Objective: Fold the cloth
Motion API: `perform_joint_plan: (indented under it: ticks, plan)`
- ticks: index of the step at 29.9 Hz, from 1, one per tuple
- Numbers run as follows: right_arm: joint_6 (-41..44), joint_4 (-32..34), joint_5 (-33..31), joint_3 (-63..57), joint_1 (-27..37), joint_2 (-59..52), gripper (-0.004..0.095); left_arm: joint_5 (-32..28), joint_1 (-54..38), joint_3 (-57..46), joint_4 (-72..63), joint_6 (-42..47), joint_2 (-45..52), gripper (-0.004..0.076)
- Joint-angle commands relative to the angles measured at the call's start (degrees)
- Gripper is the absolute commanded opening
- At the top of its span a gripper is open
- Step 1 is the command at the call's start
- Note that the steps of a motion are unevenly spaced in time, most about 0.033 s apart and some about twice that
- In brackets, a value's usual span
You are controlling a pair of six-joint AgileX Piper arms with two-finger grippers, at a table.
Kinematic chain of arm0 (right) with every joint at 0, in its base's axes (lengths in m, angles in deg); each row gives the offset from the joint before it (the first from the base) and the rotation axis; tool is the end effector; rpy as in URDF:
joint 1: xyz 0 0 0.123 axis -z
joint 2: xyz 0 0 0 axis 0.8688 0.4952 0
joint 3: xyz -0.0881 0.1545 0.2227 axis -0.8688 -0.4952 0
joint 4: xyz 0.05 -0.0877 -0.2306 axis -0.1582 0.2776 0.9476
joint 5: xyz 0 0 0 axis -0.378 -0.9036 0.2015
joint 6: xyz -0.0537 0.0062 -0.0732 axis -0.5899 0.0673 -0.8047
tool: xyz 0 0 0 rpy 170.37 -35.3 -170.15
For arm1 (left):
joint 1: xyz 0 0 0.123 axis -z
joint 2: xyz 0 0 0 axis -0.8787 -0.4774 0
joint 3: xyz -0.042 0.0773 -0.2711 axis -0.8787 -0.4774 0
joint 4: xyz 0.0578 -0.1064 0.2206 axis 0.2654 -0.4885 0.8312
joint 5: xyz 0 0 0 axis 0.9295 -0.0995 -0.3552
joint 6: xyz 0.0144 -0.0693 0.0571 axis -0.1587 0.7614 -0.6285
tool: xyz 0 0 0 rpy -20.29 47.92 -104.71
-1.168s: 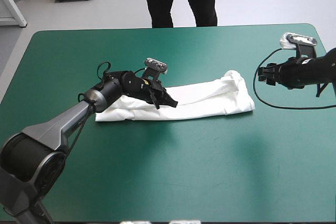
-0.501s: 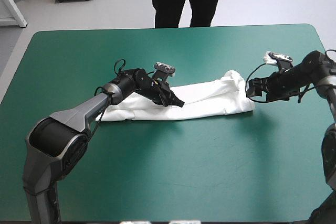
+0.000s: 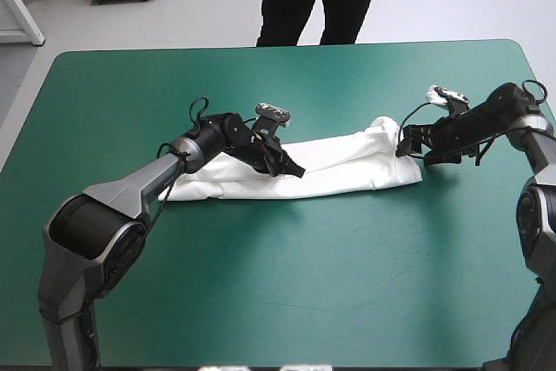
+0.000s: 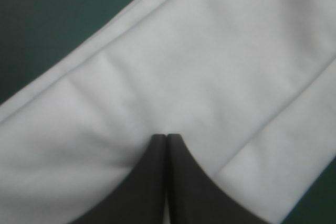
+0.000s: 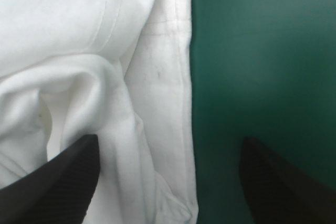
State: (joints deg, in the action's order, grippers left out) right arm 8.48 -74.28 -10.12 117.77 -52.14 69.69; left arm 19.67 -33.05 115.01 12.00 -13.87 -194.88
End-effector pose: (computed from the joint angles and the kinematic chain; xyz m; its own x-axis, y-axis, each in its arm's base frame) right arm 0.4055 -0.0126 0.2110 -0.9644 0.0621 -0.2569 -0.0668 0.8832 0.4642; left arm 0.3702 -0.2316 0.2065 -0.7463 0.4380 -0.5013 0.6081 0.7549 -0.2456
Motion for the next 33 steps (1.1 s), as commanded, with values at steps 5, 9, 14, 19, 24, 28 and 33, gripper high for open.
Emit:
perform_joint_plan:
  ticks: [5,9,14,19,24,28,33]
  plan:
    - [-0.68,-1.36,-4.87,1.50,-2.13,1.29,0.0619,1.49,0.24,0.87,-0.51,0.00,1.71,-0.0009]
    - [-0.18,-1.33,-5.68,1.50,-3.38,2.67,0.0421,1.49,0.24,0.87,-0.51,0.00,1.71,-0.0009]
    - [0.08,-1.61,-4.66,1.63,-3.64,2.67,0.0106,1.60,0.24,0.87,-0.33,-0.11,1.71,-0.0009]
    - [0.08,-3.79,-5.30,2.65,-3.64,2.67,-0.0017,1.60,0.12,0.87,2.08,1.81,1.71,-0.0009]
    - [-0.05,-8.88,-9.83,8.28,-3.42,2.31,-0.0017,2.78,0.12,0.87,2.08,1.31,1.71,-0.0009]
    - [-0.05,-13.41,-11.85,13.91,-3.42,0.14,-0.0017,3.06,0.12,0.87,2.08,1.56,1.71,-0.0009]
    - [0.26,-14.46,-11.93,17.95,-3.42,-4.22,-0.0017,3.76,0.12,0.87,2.08,1.80,1.71,-0.0009]
